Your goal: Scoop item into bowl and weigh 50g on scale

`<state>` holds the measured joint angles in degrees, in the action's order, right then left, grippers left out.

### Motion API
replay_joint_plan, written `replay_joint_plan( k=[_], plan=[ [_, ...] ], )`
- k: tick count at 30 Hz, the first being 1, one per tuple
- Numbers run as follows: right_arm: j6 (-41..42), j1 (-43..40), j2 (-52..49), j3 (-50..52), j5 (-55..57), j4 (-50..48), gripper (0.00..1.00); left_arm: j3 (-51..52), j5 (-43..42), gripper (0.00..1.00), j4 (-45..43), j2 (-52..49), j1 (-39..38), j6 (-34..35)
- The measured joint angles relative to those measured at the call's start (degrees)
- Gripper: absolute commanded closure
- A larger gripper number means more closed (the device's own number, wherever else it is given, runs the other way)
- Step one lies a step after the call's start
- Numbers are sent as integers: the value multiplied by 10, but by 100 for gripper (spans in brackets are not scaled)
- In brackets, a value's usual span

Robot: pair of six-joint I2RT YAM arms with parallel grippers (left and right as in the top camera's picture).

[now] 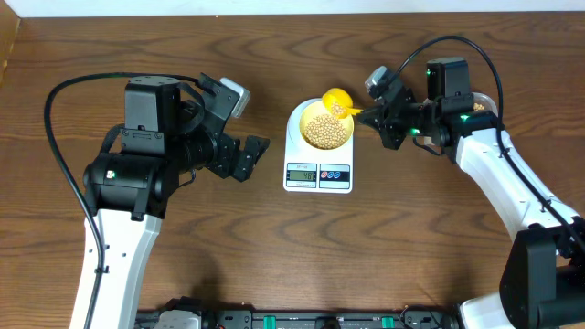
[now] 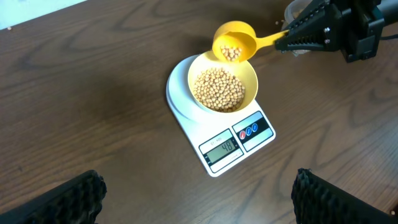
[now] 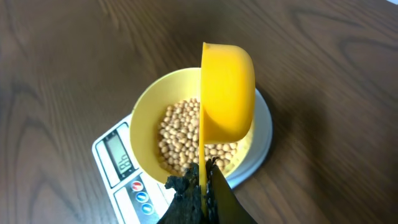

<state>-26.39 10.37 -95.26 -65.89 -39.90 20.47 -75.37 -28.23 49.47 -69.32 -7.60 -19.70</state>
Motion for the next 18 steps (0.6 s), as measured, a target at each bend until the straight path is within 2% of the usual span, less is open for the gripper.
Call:
replay_joint_plan(
  k=[18],
  plan=[
    [6,5,0,0,16,12,99,0,0,2,0,0,0,0]
  ],
)
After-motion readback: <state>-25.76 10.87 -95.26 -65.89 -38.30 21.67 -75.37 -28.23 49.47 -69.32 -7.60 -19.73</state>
